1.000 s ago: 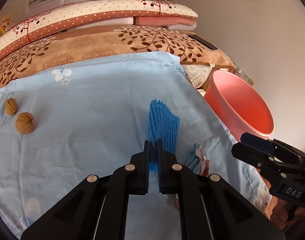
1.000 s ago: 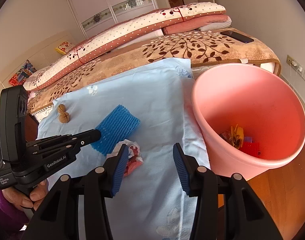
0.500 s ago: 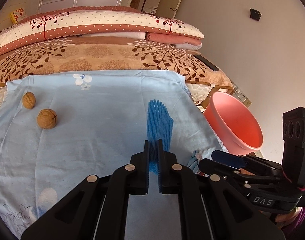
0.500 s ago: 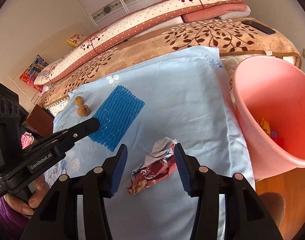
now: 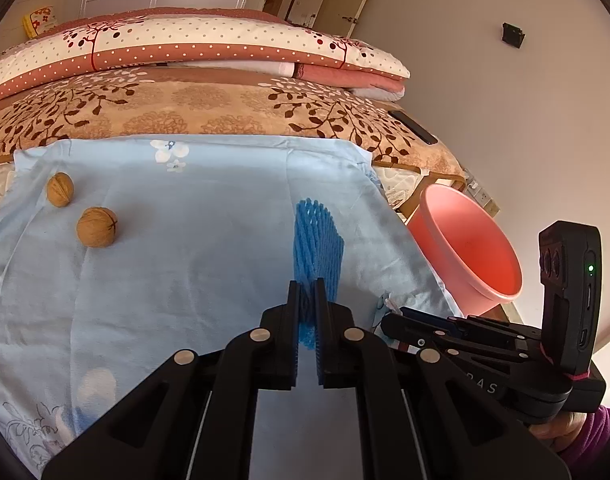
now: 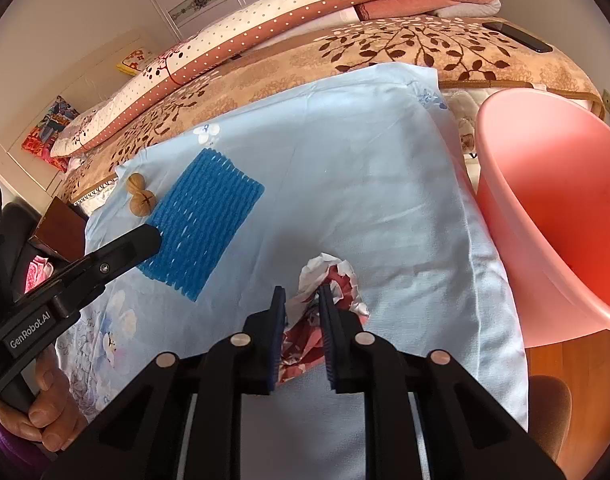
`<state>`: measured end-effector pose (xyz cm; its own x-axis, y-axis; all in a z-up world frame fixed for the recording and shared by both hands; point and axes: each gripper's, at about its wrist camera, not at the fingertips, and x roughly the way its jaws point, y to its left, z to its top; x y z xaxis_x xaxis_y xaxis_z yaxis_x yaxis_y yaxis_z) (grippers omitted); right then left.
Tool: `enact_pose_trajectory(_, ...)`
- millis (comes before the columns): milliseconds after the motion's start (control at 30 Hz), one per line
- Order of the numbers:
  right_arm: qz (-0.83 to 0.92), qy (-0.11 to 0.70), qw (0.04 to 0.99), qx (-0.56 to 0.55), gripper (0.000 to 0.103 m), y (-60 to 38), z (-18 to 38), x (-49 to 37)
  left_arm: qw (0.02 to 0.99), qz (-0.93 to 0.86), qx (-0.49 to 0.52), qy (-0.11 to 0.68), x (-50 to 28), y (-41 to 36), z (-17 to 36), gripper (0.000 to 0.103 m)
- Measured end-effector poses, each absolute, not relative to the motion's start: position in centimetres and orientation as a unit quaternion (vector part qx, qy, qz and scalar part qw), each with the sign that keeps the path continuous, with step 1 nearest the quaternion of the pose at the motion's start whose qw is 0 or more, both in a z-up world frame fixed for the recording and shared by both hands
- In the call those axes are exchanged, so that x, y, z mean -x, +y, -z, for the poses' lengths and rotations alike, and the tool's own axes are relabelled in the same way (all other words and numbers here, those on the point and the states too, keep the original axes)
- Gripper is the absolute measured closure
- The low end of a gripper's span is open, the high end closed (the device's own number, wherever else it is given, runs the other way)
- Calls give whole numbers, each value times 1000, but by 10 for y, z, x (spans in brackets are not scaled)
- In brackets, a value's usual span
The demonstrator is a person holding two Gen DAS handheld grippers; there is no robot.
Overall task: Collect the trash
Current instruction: 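Carry the blue mesh and wrapper over the pink bucket with both tools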
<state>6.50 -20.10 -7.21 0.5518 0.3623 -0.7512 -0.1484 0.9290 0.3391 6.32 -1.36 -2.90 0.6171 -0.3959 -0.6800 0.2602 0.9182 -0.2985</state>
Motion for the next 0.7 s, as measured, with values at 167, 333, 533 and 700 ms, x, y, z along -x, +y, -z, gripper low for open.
enact_pose_trajectory(167, -149, 427, 883, -124, 98, -208, 62, -58, 896, 185, 85, 395, -63, -17, 26, 97)
enact_pose_trajectory(333, -144, 398, 896, -131, 100, -221, 48, -52, 898, 191, 87, 388, -61, -24, 21, 97)
enact_pose_trajectory(533, -126, 364, 911, -144, 100, -244, 31, -45, 900, 204, 86, 376, -58, -35, 13, 97)
enact_pose_trajectory(700, -103, 335, 923, -157, 100, -268, 17, -40, 900, 215, 82, 370, -58, -46, 5, 97)
